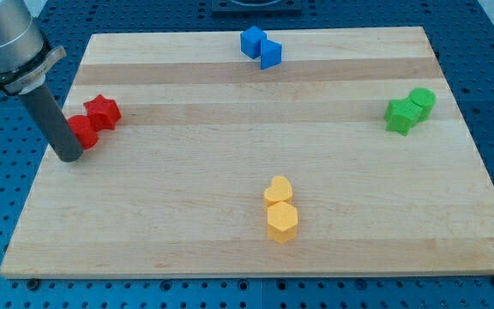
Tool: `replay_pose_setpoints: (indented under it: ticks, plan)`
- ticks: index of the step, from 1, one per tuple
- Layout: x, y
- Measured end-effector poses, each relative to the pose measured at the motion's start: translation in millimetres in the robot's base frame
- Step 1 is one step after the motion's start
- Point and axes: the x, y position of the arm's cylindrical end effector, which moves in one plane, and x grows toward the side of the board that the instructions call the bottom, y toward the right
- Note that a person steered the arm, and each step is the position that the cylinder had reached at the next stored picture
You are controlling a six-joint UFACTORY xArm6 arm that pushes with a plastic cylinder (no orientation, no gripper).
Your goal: Slide the green circle to the bottom left of the board
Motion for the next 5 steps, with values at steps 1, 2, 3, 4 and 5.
replay_pose_setpoints:
  ticks: [1,2,3,4,5]
  plan:
    - [16.3,28.8]
    - [13.0,96.0]
    - [-3.2,159.9]
    - [-6.3,217.6]
    - [-3.5,277.7]
